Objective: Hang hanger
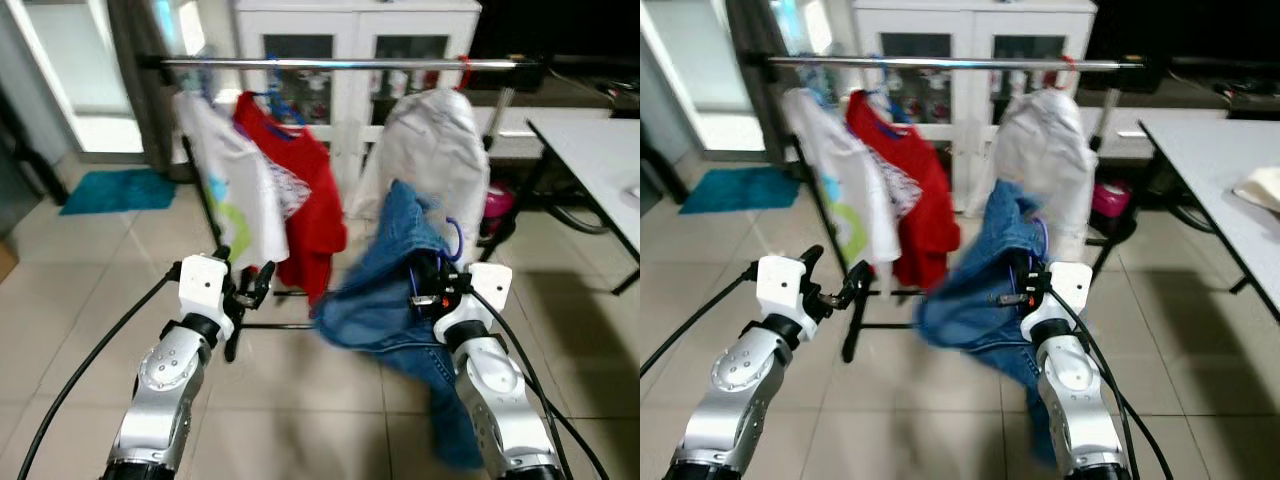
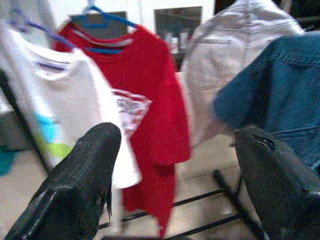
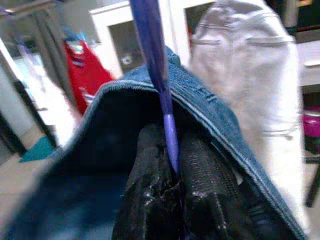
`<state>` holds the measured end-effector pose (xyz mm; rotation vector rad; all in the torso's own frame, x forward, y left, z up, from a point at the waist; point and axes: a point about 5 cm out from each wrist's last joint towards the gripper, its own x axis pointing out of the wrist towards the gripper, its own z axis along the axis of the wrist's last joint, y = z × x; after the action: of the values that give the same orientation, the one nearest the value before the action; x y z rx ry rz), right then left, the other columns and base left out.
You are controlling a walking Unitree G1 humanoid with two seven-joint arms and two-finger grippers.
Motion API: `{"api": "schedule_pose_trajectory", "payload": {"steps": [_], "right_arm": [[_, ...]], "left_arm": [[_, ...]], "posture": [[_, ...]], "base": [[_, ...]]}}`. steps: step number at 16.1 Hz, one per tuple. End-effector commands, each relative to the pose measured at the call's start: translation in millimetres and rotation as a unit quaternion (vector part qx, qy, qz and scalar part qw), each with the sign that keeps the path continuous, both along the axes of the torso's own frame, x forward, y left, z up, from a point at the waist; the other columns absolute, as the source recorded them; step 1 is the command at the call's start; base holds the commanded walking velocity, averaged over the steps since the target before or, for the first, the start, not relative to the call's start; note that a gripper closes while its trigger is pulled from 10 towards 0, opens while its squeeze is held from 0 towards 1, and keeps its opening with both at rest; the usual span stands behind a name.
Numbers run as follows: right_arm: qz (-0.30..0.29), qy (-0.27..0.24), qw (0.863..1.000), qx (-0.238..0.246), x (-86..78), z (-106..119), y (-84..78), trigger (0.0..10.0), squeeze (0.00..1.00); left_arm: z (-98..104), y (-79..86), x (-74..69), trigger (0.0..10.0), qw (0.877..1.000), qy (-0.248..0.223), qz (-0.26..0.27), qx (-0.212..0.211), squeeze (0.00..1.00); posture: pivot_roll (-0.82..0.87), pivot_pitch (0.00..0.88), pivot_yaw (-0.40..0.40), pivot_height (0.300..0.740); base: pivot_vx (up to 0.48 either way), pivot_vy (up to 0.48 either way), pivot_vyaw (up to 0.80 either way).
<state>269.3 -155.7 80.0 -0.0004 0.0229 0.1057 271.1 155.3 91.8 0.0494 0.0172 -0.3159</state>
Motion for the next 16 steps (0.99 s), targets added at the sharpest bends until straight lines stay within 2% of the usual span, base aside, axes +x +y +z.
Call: {"api": "schedule_pose_trajectory", "payload": {"steps": [1, 16], "right_arm": [[-0.002, -0.022, 1.000, -0.001, 5.8, 12.0, -1.1, 10.0, 0.00], [-0.024, -0.011, 1.000, 0.014, 5.2, 10.9, -4.7, 10.0, 0.00]], "left_arm": [[3.1, -2.9, 0.6, 10.0, 1.000, -0.004, -0.012, 0.001, 0.00], [0.1, -5.1, -0.3, 10.0, 1.000, 0.006, -0.030, 0.006, 0.00]], "posture": [[-0.13, 0.000, 0.027, 0.740], [-0.13, 0.000, 0.031, 0.740]], "base": [[0.337, 0.000, 0.00], [0.354, 0.000, 0.00]]}}
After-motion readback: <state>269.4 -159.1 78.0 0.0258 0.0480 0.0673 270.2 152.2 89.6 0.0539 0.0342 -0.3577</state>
